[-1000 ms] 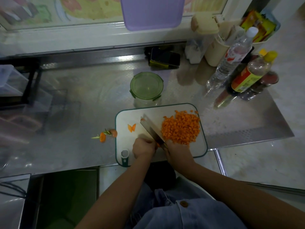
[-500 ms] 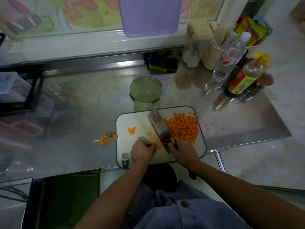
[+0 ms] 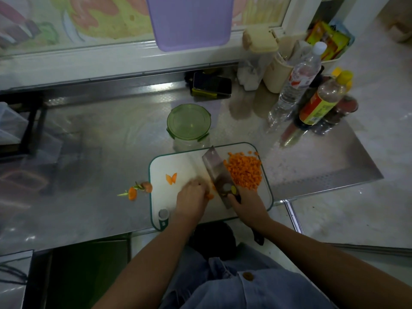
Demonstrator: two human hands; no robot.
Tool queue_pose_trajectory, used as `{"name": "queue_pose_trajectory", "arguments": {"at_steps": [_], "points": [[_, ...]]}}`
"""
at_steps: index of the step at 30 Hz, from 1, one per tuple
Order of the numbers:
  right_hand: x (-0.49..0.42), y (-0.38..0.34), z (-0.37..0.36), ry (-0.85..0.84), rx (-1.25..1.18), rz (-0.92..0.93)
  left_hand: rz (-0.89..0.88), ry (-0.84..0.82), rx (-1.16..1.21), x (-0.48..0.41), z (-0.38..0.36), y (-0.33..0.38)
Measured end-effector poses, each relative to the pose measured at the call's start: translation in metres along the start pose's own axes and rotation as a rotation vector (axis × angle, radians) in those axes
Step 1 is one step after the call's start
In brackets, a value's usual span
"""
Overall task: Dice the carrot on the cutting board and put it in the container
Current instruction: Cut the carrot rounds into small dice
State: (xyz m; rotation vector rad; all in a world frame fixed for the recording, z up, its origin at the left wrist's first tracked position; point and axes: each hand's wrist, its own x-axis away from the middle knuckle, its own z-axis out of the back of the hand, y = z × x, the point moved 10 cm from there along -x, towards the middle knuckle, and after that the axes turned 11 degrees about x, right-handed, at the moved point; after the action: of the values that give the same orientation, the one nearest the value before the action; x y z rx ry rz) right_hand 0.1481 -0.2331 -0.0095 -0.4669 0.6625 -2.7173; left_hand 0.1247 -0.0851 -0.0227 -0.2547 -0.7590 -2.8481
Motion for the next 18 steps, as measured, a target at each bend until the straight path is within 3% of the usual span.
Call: {"name": "queue_pose_trajectory", "arguments": {"at_steps": [5, 12, 18], "points": [[0.003, -0.014, -0.001, -0.011, 0.179, 0.056, 0.162, 0.048, 0.127, 0.004, 0.001, -0.005], [0.005, -0.025, -0.01, -0.066, 0.378, 0.116, 0.226, 0.094, 0.233, 0.006, 0.002, -0.012], [0.005, -0.034, -0.017, -0.043, 0.396, 0.163, 0.273, 0.124, 0.265, 0.009, 0.001, -0.017]]}}
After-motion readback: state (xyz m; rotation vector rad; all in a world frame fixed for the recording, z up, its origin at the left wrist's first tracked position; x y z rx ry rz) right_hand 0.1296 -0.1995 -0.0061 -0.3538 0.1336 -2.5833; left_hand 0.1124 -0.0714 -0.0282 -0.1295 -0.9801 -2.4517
